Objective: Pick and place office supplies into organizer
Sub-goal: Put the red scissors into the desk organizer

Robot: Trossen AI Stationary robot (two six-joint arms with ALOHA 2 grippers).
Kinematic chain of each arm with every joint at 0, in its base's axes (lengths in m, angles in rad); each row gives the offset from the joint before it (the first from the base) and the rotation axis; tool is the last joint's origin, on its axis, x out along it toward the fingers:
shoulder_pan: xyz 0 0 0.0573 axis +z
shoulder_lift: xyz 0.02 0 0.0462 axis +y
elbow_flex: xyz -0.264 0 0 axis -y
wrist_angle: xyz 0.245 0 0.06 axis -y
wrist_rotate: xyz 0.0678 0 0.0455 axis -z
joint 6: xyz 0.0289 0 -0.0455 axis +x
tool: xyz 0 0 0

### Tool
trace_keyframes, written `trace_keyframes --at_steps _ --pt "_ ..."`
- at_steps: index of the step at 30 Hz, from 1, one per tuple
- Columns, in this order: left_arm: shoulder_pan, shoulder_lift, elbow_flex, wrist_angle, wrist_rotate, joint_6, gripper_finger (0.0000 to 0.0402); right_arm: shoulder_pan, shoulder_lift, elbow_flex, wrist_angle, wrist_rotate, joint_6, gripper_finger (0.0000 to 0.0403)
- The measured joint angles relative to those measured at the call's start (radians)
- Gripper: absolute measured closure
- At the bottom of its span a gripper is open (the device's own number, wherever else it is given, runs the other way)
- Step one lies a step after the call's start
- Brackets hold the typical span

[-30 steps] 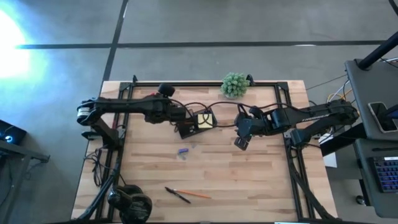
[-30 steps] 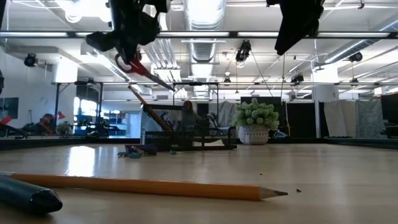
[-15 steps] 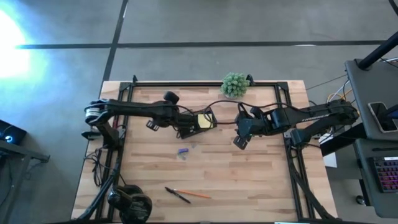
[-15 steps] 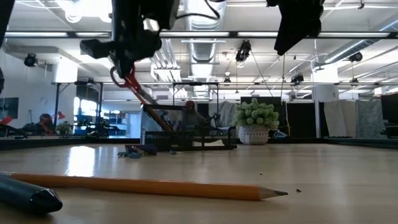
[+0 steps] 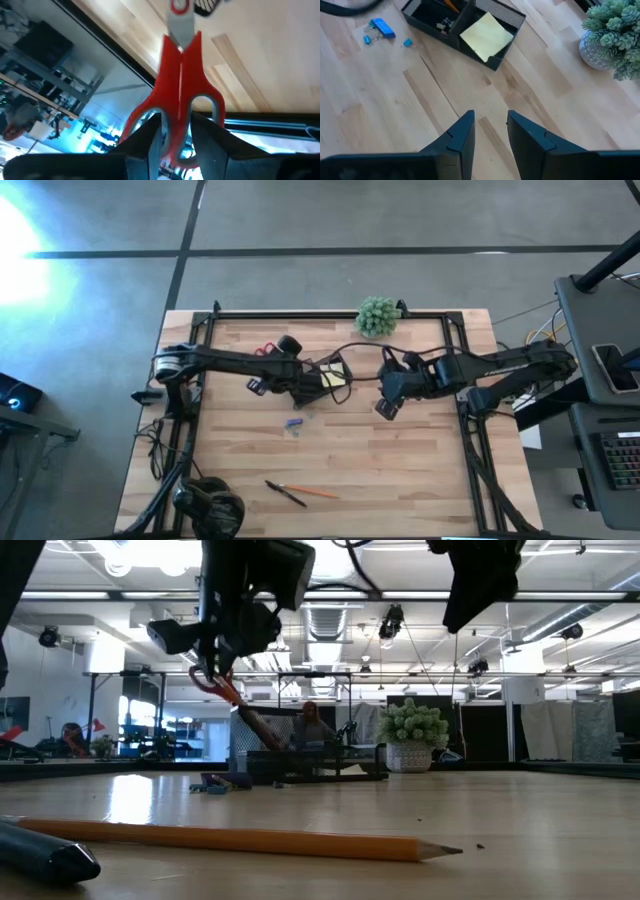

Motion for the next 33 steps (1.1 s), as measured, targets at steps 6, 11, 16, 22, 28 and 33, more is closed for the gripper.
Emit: trace_keyframes --at_steps 6,11,16,22,28,33 --pt "-0.044 -0.004 0.081 0.027 0.001 -0.001 0.0311 0.0 0.0 -0.043 0.005 0.0 0.0 0.0294" --pt "-0.058 -0.006 0.102 0.093 0.004 0.001 0.031 0.0 0.0 -0.086 0.006 -0.007 0.031 0.0298" --pt "-0.058 -0.028 0.101 0.095 0.005 -0.092 0.031 0.001 0.0 -0.121 0.006 -0.03 0.079 0.03" --pt "-0.049 -0.2 0.095 0.176 0.211 -0.408 0.0309 0.008 0.0 -0.122 0.011 -0.03 0.078 0.03" --pt "0.026 -0.446 0.029 0.31 0.256 -0.789 0.0309 0.007 0.0 -0.12 0.037 -0.022 0.07 0.0305" --pt "0.158 -0.545 -0.051 0.332 0.366 -0.951 0.0309 0.007 0.0 -0.123 0.053 -0.015 0.068 0.0303"
